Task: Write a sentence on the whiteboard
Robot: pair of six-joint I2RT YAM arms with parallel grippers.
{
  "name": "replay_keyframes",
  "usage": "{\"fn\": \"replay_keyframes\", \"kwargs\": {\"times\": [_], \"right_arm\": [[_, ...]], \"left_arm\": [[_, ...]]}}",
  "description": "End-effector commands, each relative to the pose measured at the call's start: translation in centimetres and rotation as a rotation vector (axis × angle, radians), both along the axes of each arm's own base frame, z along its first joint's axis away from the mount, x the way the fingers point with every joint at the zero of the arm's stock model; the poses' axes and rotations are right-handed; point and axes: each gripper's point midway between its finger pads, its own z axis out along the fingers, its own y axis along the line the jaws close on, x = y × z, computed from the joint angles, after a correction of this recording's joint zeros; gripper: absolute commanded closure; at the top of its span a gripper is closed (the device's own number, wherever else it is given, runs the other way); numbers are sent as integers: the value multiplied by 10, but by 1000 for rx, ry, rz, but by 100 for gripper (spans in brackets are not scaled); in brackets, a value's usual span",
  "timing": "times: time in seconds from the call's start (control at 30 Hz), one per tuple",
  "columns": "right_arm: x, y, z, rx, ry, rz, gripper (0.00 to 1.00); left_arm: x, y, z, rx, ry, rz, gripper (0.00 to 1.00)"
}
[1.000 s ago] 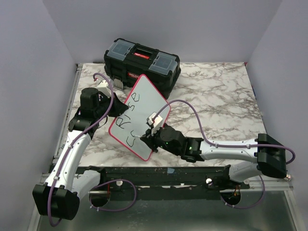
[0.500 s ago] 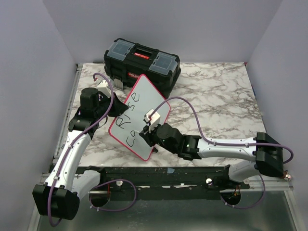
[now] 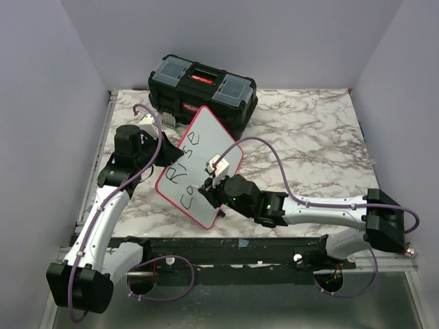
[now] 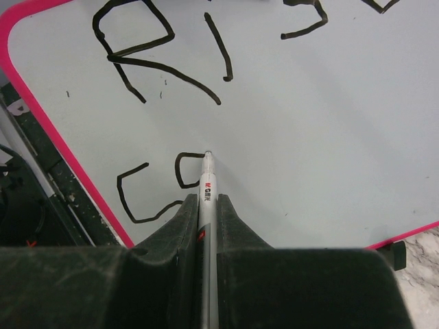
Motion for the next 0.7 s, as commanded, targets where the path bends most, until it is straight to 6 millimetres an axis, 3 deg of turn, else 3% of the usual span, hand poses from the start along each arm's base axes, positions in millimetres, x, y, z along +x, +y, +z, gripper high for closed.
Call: {"fn": "replay_keyframes", "kwargs": {"times": [0.0,0.23,0.67], "right_arm": [[-7,-13,-3,21,19,1,99],[-5,-25,8,72,6,-22,99],[11,-8,18,88,-10,-34,99]], "left_arm": [[-2,2,-2,79,-40,-31,100],[-2,2,-2,78,-41,-33,100],[-2,2,-2,79,-40,-32,100]]}}
